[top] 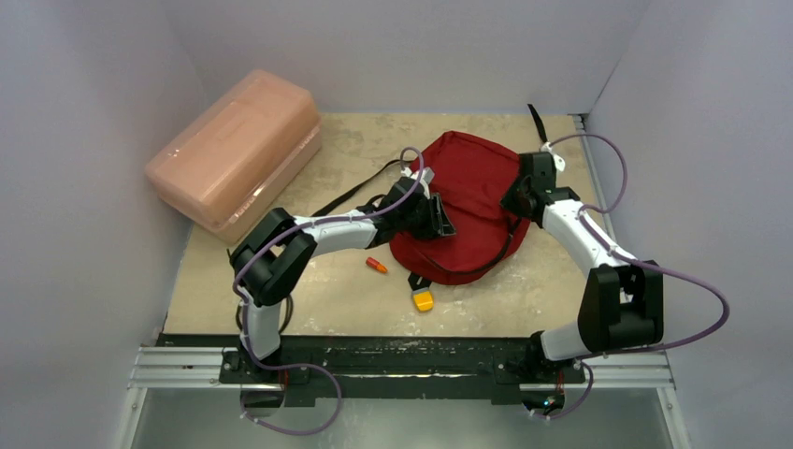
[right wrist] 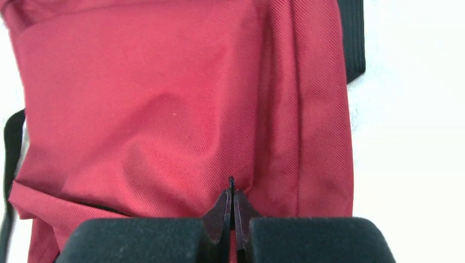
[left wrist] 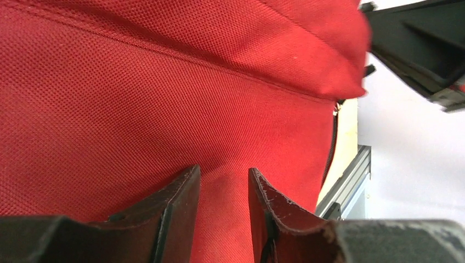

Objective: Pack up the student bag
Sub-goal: Unzip the student bag at the center of the board, then pick up the stationery from the center of the board.

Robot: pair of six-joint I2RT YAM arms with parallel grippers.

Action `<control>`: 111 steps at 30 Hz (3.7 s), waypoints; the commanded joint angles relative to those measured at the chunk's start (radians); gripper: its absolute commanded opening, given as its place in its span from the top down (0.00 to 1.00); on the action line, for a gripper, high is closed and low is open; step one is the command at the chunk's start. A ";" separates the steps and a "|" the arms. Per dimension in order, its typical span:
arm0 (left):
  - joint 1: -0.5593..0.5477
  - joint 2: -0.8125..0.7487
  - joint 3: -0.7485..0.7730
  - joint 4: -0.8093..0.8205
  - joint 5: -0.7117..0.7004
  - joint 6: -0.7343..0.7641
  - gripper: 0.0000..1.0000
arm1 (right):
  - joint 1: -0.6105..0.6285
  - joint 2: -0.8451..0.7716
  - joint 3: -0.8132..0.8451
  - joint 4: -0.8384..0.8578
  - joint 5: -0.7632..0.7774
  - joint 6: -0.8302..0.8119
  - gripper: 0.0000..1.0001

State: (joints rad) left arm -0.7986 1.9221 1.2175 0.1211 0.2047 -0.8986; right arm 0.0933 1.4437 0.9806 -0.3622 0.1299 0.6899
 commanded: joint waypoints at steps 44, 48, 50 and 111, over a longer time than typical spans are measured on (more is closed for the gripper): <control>-0.036 0.129 -0.175 0.451 -0.048 -0.217 0.71 | 0.291 0.559 0.627 0.305 -0.352 -0.089 1.00; -0.036 0.081 -0.177 0.412 -0.045 -0.171 0.62 | 0.268 0.559 0.693 0.166 -0.364 -0.135 1.00; -0.036 0.035 -0.172 0.366 -0.049 -0.129 0.54 | 0.238 0.539 0.728 0.043 -0.373 -0.175 0.69; 0.133 0.160 0.212 -0.067 0.073 -0.033 0.85 | 0.457 0.001 -0.027 0.267 0.437 -1.008 0.27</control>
State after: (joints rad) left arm -0.6762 2.0819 1.4342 0.1024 0.2783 -0.9081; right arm 0.5491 1.4292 1.0115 -0.1631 0.4339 0.0013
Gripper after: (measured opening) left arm 0.151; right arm 0.740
